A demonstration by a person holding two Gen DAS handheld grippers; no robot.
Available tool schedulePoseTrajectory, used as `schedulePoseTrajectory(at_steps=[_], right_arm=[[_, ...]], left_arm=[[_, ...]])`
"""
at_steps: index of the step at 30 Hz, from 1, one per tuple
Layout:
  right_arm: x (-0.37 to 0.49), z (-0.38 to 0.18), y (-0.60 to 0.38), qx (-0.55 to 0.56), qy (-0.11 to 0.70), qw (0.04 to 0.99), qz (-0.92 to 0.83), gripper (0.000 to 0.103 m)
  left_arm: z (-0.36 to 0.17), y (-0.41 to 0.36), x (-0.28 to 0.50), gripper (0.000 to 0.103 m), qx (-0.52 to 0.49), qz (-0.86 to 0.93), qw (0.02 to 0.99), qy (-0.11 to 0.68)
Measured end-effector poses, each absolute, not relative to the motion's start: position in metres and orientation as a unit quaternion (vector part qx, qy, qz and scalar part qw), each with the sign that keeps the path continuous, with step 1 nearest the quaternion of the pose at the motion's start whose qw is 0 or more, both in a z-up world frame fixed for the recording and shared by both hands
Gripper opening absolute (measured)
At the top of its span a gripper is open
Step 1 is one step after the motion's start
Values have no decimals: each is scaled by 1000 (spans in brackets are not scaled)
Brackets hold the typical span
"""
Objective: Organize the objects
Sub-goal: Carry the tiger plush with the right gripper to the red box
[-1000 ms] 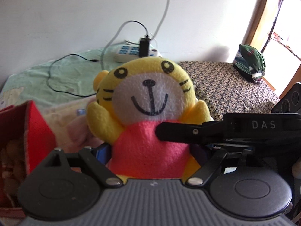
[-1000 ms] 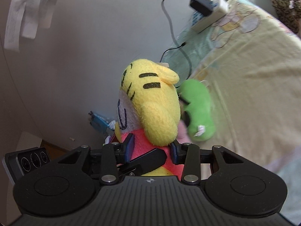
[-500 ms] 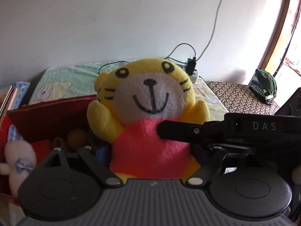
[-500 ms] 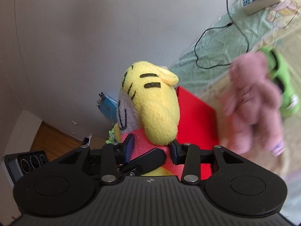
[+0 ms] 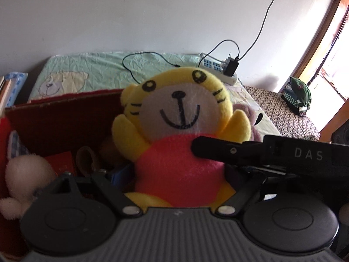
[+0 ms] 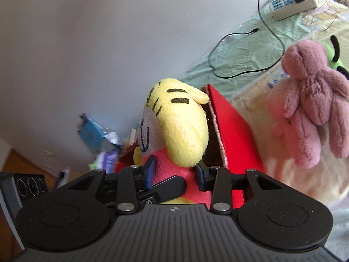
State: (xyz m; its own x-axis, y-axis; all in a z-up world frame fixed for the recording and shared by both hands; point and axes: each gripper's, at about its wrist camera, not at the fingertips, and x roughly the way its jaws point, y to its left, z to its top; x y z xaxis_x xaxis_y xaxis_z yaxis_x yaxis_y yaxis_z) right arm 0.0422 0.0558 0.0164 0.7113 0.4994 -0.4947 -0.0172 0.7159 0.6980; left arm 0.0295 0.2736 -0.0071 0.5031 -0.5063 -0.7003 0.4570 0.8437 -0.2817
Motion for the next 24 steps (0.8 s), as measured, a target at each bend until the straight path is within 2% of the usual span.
schedulePoseTrajectory(at_steps=[4,12,24], right_arm=[[36,18,71,285,345,885,126,32],[38,15,76,259,344,896,110,31],[23,20,67,263,325,905,80,34]], left_arm=[[-19,284,35,91,-27,-274,865,420],[-31,292,42,91,-45,-290,852,434],[-36,262,47,90,-8,-291,849,442]])
